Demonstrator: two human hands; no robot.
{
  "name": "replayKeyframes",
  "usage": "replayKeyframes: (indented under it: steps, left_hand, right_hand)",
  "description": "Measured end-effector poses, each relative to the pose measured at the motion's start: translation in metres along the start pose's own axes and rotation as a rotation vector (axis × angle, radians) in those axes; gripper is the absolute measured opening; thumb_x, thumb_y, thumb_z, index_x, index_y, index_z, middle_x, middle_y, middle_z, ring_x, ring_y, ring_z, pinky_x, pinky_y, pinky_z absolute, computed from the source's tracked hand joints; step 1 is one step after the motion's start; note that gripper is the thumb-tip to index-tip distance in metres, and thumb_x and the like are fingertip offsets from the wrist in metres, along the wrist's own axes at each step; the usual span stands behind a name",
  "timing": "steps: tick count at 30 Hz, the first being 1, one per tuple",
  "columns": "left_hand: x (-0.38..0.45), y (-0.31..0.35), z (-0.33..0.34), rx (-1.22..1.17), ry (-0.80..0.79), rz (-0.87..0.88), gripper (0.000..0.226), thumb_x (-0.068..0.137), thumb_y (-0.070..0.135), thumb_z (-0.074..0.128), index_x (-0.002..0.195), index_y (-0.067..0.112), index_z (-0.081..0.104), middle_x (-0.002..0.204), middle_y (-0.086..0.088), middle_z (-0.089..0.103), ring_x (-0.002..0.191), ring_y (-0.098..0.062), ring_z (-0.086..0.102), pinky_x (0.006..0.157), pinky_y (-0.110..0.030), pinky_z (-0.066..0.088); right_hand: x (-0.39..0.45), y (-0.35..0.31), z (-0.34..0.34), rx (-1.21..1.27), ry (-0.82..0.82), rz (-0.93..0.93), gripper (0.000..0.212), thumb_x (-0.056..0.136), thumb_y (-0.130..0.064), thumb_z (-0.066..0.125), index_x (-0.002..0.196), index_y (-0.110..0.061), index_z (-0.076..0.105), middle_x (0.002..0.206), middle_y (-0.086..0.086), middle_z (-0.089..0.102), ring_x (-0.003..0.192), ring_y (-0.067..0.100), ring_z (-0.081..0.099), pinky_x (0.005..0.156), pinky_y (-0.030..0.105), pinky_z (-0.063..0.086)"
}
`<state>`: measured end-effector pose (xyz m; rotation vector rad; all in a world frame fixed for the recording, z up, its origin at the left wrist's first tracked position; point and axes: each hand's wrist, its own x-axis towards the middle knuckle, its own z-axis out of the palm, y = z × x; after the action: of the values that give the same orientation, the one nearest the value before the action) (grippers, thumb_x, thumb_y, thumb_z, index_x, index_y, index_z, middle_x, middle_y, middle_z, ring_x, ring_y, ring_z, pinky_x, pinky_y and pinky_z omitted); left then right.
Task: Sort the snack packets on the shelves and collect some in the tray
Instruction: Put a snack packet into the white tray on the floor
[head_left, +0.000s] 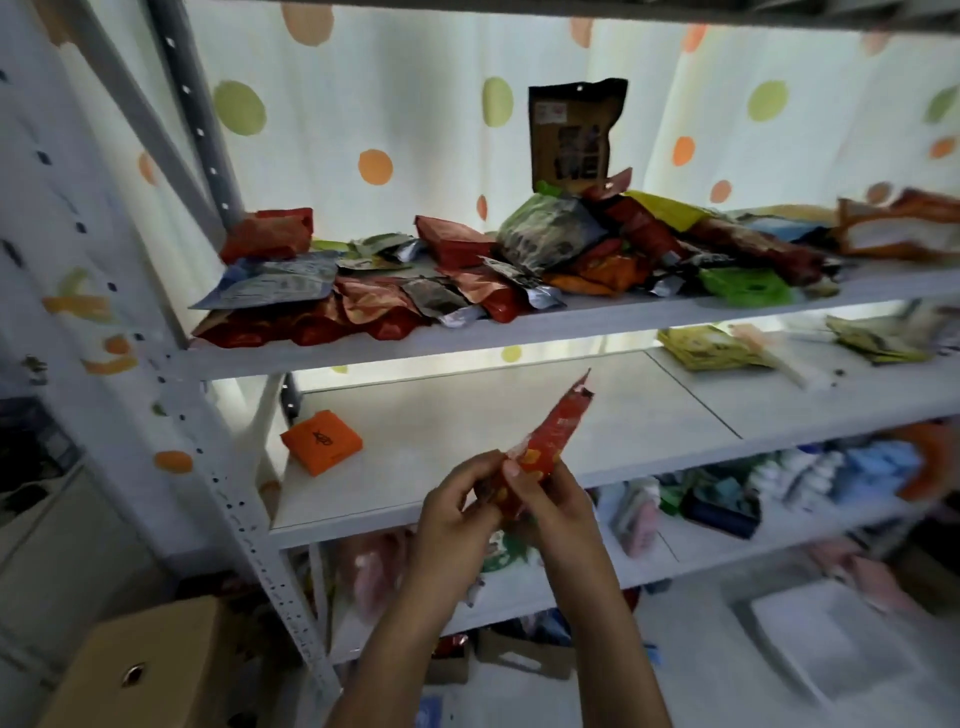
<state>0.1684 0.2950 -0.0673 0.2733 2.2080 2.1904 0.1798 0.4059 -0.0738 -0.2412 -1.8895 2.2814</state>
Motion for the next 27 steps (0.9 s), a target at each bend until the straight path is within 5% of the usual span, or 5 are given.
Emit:
replayKeyframes:
  steps: [5, 9, 12, 17, 27]
  left_hand:
    - [-0.008, -0.019, -0.025, -0.117, -0.093, -0.018, 0.04, 0.095, 0.001, 0.052, 0.081, 0.028, 0.077, 0.13, 0.016, 0.059, 0.118, -0.008, 0.057, 0.093, -0.029, 0.053]
    - [-0.025, -0.027, -0.031, -0.109, -0.211, -0.15, 0.022, 0.092, 0.028, 0.062, 0.113, 0.035, 0.057, 0.112, 0.012, 0.064, 0.099, -0.009, 0.066, 0.065, -0.017, 0.055]
    - [-0.036, -0.047, -0.035, -0.127, -0.415, -0.221, 0.05, 0.079, 0.046, 0.072, 0.124, 0.031, 0.055, 0.114, 0.01, 0.067, 0.097, -0.006, 0.068, 0.076, -0.02, 0.054]
    - [-0.054, -0.059, -0.028, -0.133, -0.499, -0.278, 0.032, 0.084, 0.022, 0.073, 0.114, 0.022, 0.061, 0.104, 0.004, 0.071, 0.087, -0.008, 0.071, 0.066, -0.016, 0.055]
    - [-0.077, -0.072, 0.017, -0.009, -0.494, -0.259, 0.011, 0.091, 0.008, 0.063, 0.098, 0.015, 0.069, 0.089, 0.004, 0.07, 0.081, -0.007, 0.067, 0.053, -0.01, 0.049]
  right_hand:
    - [-0.029, 0.012, 0.001, 0.245, 0.157, 0.052, 0.067, 0.07, -0.043, 0.073, 0.128, -0.012, 0.056, 0.115, 0.012, 0.07, 0.105, 0.025, 0.069, 0.083, 0.039, 0.058]
    - [-0.063, 0.027, 0.002, 0.373, 0.265, 0.107, 0.061, 0.074, -0.038, 0.056, 0.126, -0.007, 0.055, 0.11, 0.017, 0.067, 0.096, 0.028, 0.067, 0.064, 0.031, 0.056]
    - [-0.095, 0.04, 0.002, 0.391, 0.345, 0.082, 0.048, 0.087, -0.031, 0.049, 0.127, -0.005, 0.056, 0.116, 0.019, 0.069, 0.102, 0.032, 0.067, 0.078, 0.04, 0.057]
    - [-0.13, 0.056, -0.011, 0.329, 0.53, 0.133, 0.04, 0.099, -0.024, 0.037, 0.129, -0.007, 0.058, 0.119, 0.018, 0.069, 0.113, 0.038, 0.064, 0.102, 0.059, 0.045]
    - [-0.17, 0.065, -0.051, 0.124, 0.774, 0.128, 0.024, 0.099, -0.018, 0.051, 0.114, -0.009, 0.067, 0.112, 0.015, 0.07, 0.106, 0.033, 0.067, 0.086, 0.046, 0.058]
